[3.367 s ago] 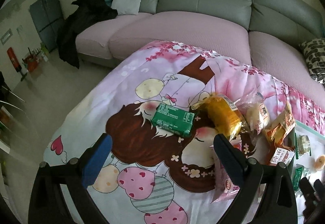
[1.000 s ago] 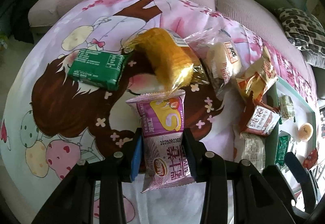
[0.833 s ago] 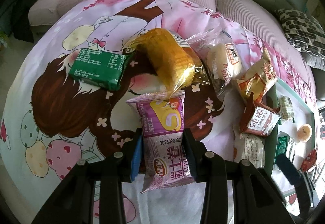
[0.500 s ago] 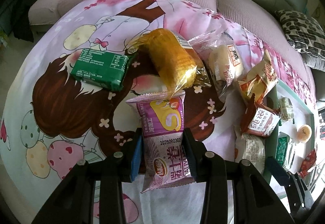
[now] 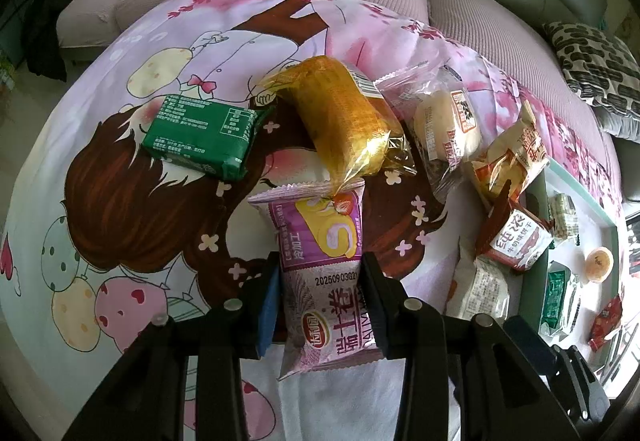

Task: Organize snacks
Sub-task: 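Grasp the white bread packet with the right gripper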

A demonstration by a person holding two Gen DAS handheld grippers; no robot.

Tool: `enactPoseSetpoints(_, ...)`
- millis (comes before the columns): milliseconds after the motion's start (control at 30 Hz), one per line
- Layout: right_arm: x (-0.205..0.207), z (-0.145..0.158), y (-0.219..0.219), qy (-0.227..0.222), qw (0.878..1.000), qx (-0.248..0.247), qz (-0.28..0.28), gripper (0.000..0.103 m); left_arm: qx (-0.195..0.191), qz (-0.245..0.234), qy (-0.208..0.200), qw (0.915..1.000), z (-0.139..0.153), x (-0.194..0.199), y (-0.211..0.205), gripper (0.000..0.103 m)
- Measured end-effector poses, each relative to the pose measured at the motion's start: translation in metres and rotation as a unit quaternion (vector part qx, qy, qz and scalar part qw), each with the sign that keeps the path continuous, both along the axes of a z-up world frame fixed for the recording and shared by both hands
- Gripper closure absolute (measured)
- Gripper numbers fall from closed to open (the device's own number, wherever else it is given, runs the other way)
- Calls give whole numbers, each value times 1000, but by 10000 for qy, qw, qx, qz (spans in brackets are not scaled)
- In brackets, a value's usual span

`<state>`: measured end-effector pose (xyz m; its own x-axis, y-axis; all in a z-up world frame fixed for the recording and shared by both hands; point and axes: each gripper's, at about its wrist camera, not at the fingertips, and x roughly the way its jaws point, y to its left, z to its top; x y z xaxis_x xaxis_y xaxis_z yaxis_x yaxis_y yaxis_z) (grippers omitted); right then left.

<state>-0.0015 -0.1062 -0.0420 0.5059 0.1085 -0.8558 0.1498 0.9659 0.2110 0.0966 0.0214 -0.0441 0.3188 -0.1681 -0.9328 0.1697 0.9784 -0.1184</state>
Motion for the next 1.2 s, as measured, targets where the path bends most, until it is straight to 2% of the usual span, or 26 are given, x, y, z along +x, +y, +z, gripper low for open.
enactPoseSetpoints(267,7,-12,-5,179,9991,-176,-340,38,34,-11,-6,10000,-1,0,-2,62)
enactPoseSetpoints(400,11,-14,-1,170,9989,-309,-317,39,51,-17,-3,10000,-1,0,-3,62)
enactPoseSetpoints(533,17,-21,5,259,9978,-552,-270,45,97,-43,-1,9999,-3,1,-5,62)
enactPoseSetpoints(833,22,-29,21,327,9925,-1178,-88,46,174,-75,8,9998,-7,4,-8,62)
enactPoseSetpoints(1200,19,-22,13,353,9949,-924,-171,48,189,-119,-62,9997,-4,4,-13,62)
